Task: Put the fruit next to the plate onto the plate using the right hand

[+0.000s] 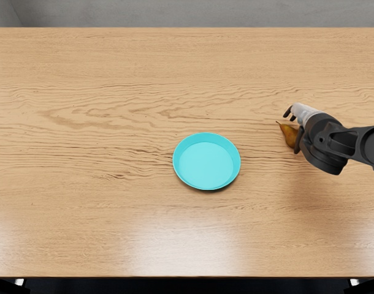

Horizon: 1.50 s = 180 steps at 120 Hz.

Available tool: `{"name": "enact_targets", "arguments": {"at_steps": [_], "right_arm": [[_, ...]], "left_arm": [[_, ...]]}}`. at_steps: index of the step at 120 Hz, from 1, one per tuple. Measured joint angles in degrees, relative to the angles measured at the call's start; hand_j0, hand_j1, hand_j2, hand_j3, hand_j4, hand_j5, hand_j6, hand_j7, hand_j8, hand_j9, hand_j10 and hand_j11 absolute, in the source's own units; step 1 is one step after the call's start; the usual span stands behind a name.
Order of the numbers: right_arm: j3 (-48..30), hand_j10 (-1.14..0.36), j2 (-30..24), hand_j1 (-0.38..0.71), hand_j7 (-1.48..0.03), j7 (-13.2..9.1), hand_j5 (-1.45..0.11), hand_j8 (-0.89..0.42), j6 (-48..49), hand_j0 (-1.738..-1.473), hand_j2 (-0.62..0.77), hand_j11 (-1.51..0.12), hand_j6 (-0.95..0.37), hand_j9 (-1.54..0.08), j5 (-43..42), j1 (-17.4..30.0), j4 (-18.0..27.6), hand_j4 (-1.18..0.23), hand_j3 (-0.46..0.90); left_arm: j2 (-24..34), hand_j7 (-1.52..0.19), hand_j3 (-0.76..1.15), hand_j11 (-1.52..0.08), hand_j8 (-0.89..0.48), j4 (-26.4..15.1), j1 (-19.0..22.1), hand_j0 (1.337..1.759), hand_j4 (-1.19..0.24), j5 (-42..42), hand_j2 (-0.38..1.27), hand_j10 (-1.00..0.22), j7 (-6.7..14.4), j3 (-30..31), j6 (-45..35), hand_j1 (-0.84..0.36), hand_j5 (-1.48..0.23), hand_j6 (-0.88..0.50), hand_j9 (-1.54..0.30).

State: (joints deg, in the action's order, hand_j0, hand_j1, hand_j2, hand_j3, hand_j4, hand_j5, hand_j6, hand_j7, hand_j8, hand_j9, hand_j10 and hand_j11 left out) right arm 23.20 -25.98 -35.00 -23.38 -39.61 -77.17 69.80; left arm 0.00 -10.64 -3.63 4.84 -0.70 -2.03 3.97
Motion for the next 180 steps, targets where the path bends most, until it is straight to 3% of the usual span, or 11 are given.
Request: {"name": "enact_targets", "arguments": {"at_steps": [97, 180], "right_arm": [[0.0, -0.39, 2.4, 0.1, -0.51, 0.0, -0.51, -0.39, 0.4, -1.657, -0.04, -0.51, -0.39, -0.51, 0.0, 0.8, -3.0, -0.39, 0.0], [0.0, -0.46, 2.5, 0.14, -0.61, -0.1, -0.63, -0.46, 0.5, -1.655, 0.02, -0.63, -0.33, -0.63, -0.2, 0.8, -3.0, -0.35, 0.0]], "left_arm": [[0.0, -0.01, 0.0, -0.01, -0.01, 0.0, -0.3, 1.658, -0.01, 0.0, 0.0, -0.01, 0.0, 0.0, 0.0, 0.34, -0.01, -0.01, -0.01], [0.0, -0.01, 0.0, -0.01, -0.01, 0.0, -0.3, 1.658, -0.01, 0.0, 0.0, -0.01, 0.0, 0.0, 0.0, 0.34, -0.01, -0.01, -0.01]]}}
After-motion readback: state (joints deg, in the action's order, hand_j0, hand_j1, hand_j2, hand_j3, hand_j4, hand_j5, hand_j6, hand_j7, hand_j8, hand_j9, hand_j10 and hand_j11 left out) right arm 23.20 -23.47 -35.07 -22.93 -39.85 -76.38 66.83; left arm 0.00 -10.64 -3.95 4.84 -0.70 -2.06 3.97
